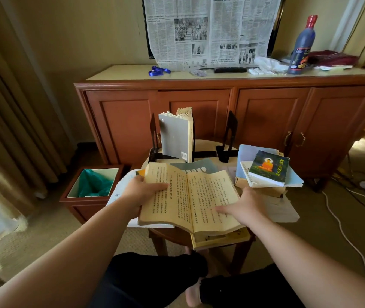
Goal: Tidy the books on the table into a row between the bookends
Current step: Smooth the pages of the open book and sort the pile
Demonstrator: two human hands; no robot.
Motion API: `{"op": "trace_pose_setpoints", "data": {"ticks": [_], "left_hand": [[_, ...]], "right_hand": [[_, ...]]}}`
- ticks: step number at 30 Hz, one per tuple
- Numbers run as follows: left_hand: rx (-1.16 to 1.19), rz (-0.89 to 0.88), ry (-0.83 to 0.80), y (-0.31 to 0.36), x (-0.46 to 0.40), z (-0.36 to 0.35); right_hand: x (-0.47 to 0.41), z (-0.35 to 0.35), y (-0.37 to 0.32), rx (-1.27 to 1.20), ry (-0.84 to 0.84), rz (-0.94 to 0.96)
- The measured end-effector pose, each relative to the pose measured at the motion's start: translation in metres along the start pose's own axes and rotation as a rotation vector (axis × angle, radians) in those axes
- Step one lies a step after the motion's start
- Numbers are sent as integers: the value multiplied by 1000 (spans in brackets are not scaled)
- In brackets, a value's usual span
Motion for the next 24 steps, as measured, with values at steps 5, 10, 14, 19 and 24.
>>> {"op": "trace_pose_setpoints", "data": {"ticks": [5, 10, 14, 19, 24], "left_hand": [[133, -117, -186, 23, 19, -10], [274, -107, -409, 37, 48, -34], [219, -204, -556, 41, 47, -65], [-147, -341, -413, 35, 51, -93], [-337, -428, -257, 34, 47, -99]], "right_hand": [[2, -1, 1, -287, -74, 4], [5, -2, -16, -460, -87, 9], [2, -11, -14, -721, -129, -181], [5, -20, -24, -903, -271, -176], [3, -11, -18, -793, -172, -138]]}}
Point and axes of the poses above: each hand's wrist, its own x-axis away from the middle knuckle, its own z-axis out of the back of the hand, y = z × x, the point moved 8 cm from there along -x, towards the middle knuckle, and after that the axes turned 13 degrees about z, right-handed, at the moved point
